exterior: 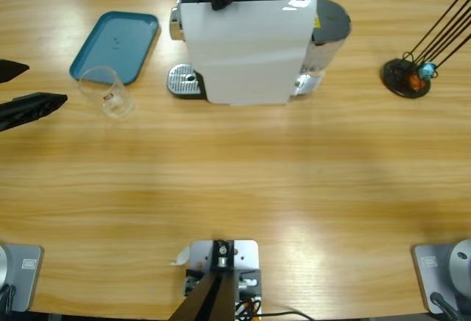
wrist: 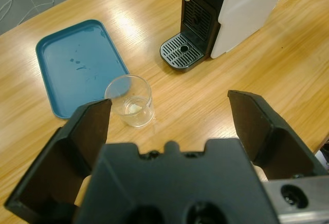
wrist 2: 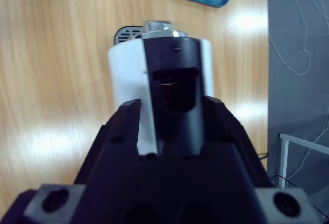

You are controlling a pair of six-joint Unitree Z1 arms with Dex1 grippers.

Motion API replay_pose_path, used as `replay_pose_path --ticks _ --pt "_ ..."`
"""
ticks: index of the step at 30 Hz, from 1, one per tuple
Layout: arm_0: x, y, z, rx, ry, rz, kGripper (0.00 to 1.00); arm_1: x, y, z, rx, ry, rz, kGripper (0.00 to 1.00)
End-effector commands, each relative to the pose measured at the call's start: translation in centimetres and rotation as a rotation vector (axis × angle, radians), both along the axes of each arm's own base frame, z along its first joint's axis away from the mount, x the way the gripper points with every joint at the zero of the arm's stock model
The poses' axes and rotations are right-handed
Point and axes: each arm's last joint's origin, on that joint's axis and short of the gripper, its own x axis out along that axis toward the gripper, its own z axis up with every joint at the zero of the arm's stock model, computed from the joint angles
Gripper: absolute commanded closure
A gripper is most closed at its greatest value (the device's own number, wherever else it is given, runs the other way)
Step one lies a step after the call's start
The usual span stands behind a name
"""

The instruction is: Pour coffee

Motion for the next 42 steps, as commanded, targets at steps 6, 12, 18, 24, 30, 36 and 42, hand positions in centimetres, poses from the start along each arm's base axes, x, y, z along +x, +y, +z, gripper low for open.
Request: replay_pose_path --ticks 6,12,18,24,30,36,42 --pt "-0.2 0.0 -1.1 0.011 0.049 -0.017 0.032 -9.8 0.1 11.2 0.318 -0.035 0.058 0.042" --pt "-0.1 -0.2 -1.3 -0.027 0.051 -0.005 0.033 -13.1 -6.3 15.5 0.384 -0.056 -0.143 1.000" --pt "0.0 -0.2 -2.1 -0.010 0.052 0.004 0.004 -12.9 -9.1 12.7 0.340 0.019 -0.453 1.000" --pt "0.2 -0.1 -1.9 -0.012 0.026 0.038 0.009 -12.9 -11.8 8.5 0.557 0.008 -0.696 1.000" --pt "0.8 -0.6 -2.4 0.011 0.039 0.032 0.004 -12.5 -11.7 4.0 0.582 -0.260 -0.765 1.000" --pt "1.6 -1.4 -2.8 0.026 0.053 0.028 0.011 -11.2 -8.6 2.1 0.516 -0.317 -0.708 1.000" --pt "1.5 -1.3 -2.8 0.023 0.047 0.028 0.013 -9.5 -6.2 1.5 0.462 -0.345 -0.653 1.000"
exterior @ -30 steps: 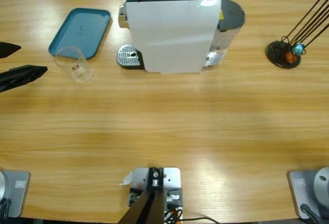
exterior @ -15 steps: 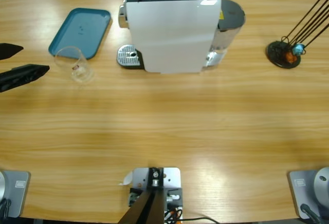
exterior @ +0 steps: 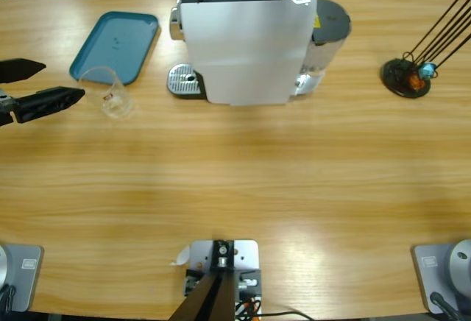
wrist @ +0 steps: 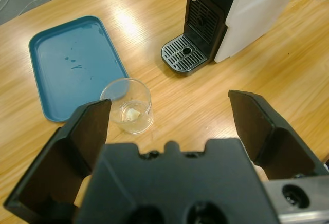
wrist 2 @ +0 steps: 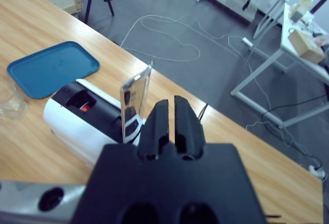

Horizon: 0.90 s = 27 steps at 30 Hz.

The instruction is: Pour coffee

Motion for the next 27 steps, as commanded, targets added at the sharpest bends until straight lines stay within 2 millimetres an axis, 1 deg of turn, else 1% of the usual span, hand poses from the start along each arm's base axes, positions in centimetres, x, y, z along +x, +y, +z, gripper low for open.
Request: replay_pose_path --ticks 1,5,11,13,18,22,27 --pt "0.0 0.0 -1.5 0.041 0.029 0.000 0.013 2.5 4.2 -3.1 -0.143 0.015 0.043 1.000" --pt "0.0 0.0 -1.4 0.039 0.027 0.000 0.013 3.4 5.7 -3.6 -0.176 0.014 0.062 1.000" --pt "0.0 0.0 -1.4 0.041 0.024 -0.002 0.013 4.4 7.3 -3.2 -0.201 -0.014 0.089 1.000" --pt "0.0 0.0 -1.4 0.042 0.022 -0.003 0.013 4.2 8.2 -3.6 -0.211 -0.008 0.110 1.000" --pt "-0.1 0.1 -1.4 0.039 0.019 -0.003 0.013 2.7 11.1 -5.7 -0.235 0.023 0.176 1.000" --pt "-0.2 0.2 -1.4 0.037 0.018 -0.003 0.013 1.7 12.8 -6.8 -0.232 0.043 0.208 1.000" --pt "-0.2 0.1 -1.5 0.038 0.019 -0.005 0.013 1.7 13.5 -8.0 -0.245 0.067 0.208 1.000"
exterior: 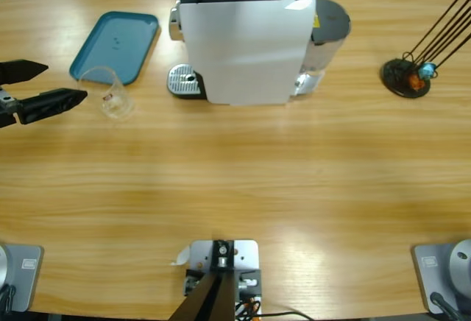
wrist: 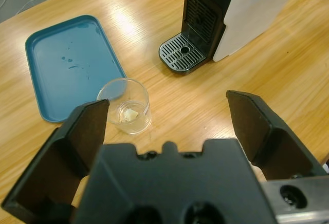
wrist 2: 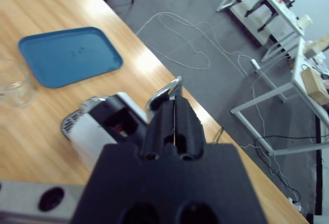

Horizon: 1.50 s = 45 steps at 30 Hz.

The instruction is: Pour coffee

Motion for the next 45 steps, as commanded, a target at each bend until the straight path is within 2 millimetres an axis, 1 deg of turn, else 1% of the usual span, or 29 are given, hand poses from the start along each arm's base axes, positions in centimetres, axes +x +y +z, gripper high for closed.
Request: replay_pose_path --ticks 1,6,10,14,17,21,31,38,45 --pt "-0.2 0.1 -1.2 0.030 0.018 -0.002 0.013 -0.2 3.9 -5.0 -0.081 0.077 0.043 1.000" --pt "-0.3 0.1 -1.2 0.031 0.021 -0.005 0.013 0.4 4.6 -6.6 -0.121 0.068 0.003 1.000" --pt "-0.2 0.0 -1.3 0.035 0.026 -0.006 0.013 2.0 5.3 -8.7 -0.179 0.052 -0.079 1.000" --pt "-0.2 0.0 -1.4 0.035 0.027 -0.006 0.013 2.8 5.7 -9.9 -0.202 0.050 -0.103 1.000" --pt "-0.2 0.0 -1.4 0.038 0.030 -0.007 0.013 2.8 5.8 -10.0 -0.204 0.052 -0.103 1.000" --pt "-0.1 -0.1 -1.4 0.039 0.031 -0.007 0.013 2.8 5.8 -11.0 -0.220 0.066 -0.102 1.000" --pt "-0.2 -0.1 -1.5 0.039 0.031 -0.011 0.013 2.7 6.2 -15.2 -0.238 0.147 -0.100 1.000" --pt "-0.2 -0.1 -1.5 0.041 0.035 -0.010 0.006 2.6 6.2 -17.4 -0.230 0.184 -0.102 1.000" --pt "-0.1 -0.2 -1.6 0.044 0.040 -0.009 0.005 2.0 6.6 -19.6 -0.225 0.217 -0.101 1.000"
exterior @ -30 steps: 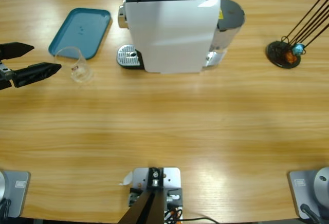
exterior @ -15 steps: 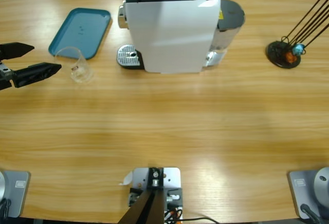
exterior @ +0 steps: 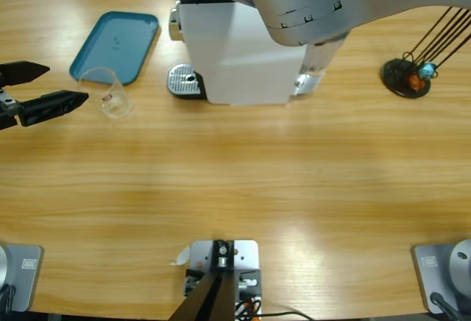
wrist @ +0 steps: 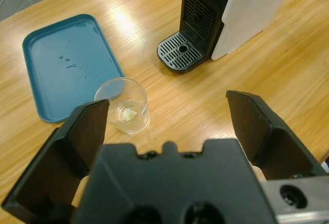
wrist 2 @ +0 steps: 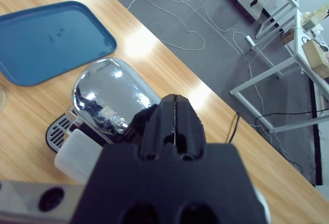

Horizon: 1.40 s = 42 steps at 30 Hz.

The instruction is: Pour coffee

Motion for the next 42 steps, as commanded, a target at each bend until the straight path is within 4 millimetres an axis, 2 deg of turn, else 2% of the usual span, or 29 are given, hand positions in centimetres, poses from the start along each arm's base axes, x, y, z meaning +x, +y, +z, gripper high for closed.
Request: replay_pose_path --ticks 1,16,28,30,32,36,38,40,41,42 --pt "0.0 -0.1 -1.5 0.044 0.039 -0.002 0.006 -0.8 2.0 -11.5 -0.197 0.182 0.044 1.000" --pt "0.1 -0.2 -1.7 0.048 0.044 -0.001 0.007 -1.4 0.9 -13.7 -0.176 0.211 0.023 1.000" --pt "-0.1 0.0 -1.6 0.043 0.037 -0.001 0.009 -1.9 0.4 -14.0 -0.160 0.216 0.012 1.000" --pt "-0.1 0.0 -1.6 0.041 0.035 -0.001 0.009 -1.9 0.1 -13.0 -0.142 0.196 -0.006 1.000" --pt "-0.3 0.1 -1.4 0.036 0.028 0.001 0.009 -2.2 -0.4 -10.8 -0.097 0.169 -0.008 1.000" --pt "-0.4 0.5 -1.2 0.035 0.002 0.031 0.004 -3.9 -2.9 -3.4 0.049 0.145 0.057 0.989" --pt "-0.6 0.9 -0.8 0.020 -0.016 0.048 0.004 -5.3 -5.6 1.1 0.134 0.176 0.143 0.636" --pt "-0.9 1.5 -0.3 -0.007 -0.019 0.079 0.004 -6.0 -8.6 4.2 0.202 0.246 0.205 0.285" --pt "-1.0 1.8 -0.3 -0.007 -0.012 0.095 0.004 -6.4 -10.2 5.4 0.223 0.281 0.220 0.141" --pt "-1.0 2.0 -0.5 -0.009 -0.001 0.110 0.004 -7.0 -11.8 6.3 0.231 0.301 0.229 0.067"
